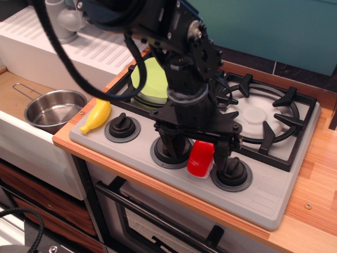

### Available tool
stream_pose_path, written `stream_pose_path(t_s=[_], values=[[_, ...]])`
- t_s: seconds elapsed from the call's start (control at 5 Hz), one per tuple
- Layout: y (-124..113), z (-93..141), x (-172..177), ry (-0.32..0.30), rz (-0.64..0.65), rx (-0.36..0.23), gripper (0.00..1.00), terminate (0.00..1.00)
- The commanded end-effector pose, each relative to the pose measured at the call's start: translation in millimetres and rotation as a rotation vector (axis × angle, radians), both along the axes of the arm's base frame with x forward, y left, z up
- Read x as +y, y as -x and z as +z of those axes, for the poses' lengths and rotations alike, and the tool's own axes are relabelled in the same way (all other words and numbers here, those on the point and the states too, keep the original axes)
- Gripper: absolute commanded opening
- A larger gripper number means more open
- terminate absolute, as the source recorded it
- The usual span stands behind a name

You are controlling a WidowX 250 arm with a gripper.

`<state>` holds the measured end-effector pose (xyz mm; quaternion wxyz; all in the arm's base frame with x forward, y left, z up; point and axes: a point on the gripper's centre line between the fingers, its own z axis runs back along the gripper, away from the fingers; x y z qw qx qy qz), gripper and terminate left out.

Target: End effector reaching salmon

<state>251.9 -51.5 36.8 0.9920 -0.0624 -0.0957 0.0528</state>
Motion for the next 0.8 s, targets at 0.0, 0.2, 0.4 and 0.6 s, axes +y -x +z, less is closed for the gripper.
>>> stream_pose_path(t_s=[0.0, 0.2, 0.4, 0.6], values=[[-9.2, -9.6, -2.7, -0.007, -0.005, -0.083, 1.00, 0.00], [-11.5, -13.4, -1.9, -0.013, -0.004, -0.099, 1.00, 0.00], [-13.0, -15.4, -4.2, -0.015, 0.005, -0.107, 1.00, 0.00], [-13.0, -15.4, -4.2, -0.015, 0.005, -0.107, 1.00, 1.00]])
